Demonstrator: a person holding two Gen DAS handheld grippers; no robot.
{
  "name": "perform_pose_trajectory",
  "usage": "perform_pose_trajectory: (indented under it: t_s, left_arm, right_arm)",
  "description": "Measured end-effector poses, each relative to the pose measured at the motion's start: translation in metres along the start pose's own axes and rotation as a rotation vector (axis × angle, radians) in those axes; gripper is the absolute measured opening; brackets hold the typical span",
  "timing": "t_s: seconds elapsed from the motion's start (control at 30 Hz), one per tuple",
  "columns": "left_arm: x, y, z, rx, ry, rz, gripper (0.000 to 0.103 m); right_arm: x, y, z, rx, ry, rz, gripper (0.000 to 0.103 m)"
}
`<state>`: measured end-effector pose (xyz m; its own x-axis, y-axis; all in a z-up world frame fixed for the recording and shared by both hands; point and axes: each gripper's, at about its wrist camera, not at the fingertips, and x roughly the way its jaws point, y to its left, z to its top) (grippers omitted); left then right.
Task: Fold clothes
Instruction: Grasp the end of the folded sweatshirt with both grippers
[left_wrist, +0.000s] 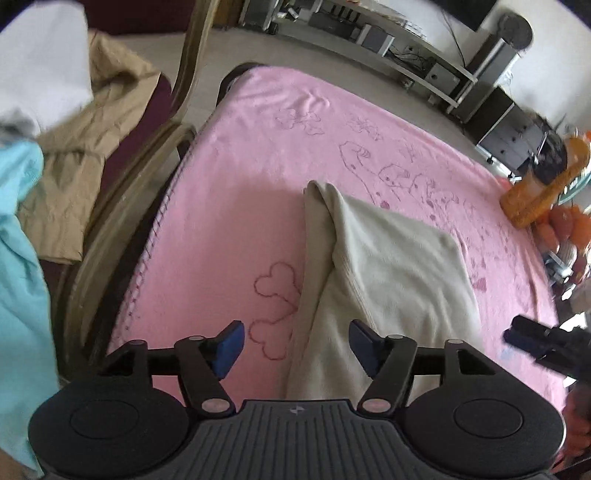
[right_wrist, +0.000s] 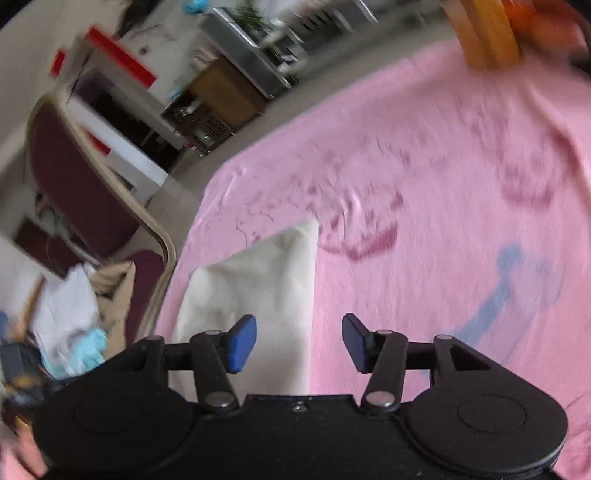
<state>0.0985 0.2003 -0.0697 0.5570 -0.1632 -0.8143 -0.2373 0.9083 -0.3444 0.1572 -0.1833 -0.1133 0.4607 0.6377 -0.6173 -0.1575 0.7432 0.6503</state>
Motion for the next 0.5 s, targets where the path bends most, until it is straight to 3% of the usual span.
perform_pose_trajectory:
  t_s: [0.13, 0.3, 0.5]
  left_arm:
    - [0.011, 0.006, 0.003, -0.072, 0.046, -0.098, 0.067]
    - [0.027, 0.01, 0.008, -0.086, 0.077, -0.122, 0.066]
    - [0.035, 0.004, 0.013, 0.011, 0.123, -0.136, 0.067]
  right_arm:
    - [0.015, -0.009, 0.004, 0.059, 0.027, 0.063, 0.054]
    - [0.036, -0.017, 0.005, 0.122, 0.089, 0.067, 0.052]
    - [0.046, -0.017, 0.005, 0.124, 0.119, 0.092, 0.052]
